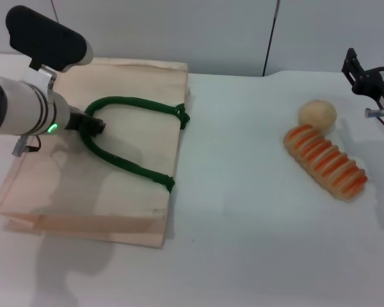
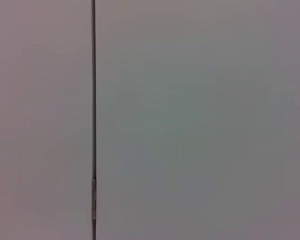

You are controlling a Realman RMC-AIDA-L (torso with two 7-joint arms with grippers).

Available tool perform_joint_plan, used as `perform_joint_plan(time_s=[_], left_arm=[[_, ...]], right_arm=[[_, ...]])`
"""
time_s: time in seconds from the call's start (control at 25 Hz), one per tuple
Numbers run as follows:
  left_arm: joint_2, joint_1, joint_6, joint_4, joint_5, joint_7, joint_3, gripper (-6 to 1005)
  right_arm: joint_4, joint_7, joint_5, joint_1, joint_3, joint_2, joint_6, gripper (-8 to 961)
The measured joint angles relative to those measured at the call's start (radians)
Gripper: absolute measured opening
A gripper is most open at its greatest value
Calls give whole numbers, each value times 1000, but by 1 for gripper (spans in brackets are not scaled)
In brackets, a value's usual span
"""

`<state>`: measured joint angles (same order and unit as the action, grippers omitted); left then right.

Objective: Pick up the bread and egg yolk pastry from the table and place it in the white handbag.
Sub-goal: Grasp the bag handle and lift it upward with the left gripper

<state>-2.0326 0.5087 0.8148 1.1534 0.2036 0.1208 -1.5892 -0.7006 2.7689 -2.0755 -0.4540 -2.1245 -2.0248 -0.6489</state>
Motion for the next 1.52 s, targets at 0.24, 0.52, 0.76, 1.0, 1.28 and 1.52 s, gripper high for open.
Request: perform_joint_plan(time_s=[0.24, 0.52, 0.76, 1.0, 1.28, 1.52], left_arm=[[-1, 2, -13, -11, 3, -1, 0, 448], [-2, 2, -18, -14, 3, -1, -17, 431], [-2, 1, -30, -30, -1, -4, -24, 315], [-1, -1, -35, -26, -1, -4, -25, 180], [0, -85, -39, 171, -1, 9, -31, 132], [3, -144, 2, 381, -3, 50, -39, 130]], right_arm=[[0, 0, 0, 0, 0, 0, 0, 747], [0, 0, 0, 0, 0, 0, 0, 747], [0, 0, 0, 1, 0, 0, 0, 747], [0, 0, 0, 4, 0, 0, 0, 747], [0, -2, 0, 5, -1, 0, 0, 747], [0, -3, 0, 8, 9, 1, 20, 747]])
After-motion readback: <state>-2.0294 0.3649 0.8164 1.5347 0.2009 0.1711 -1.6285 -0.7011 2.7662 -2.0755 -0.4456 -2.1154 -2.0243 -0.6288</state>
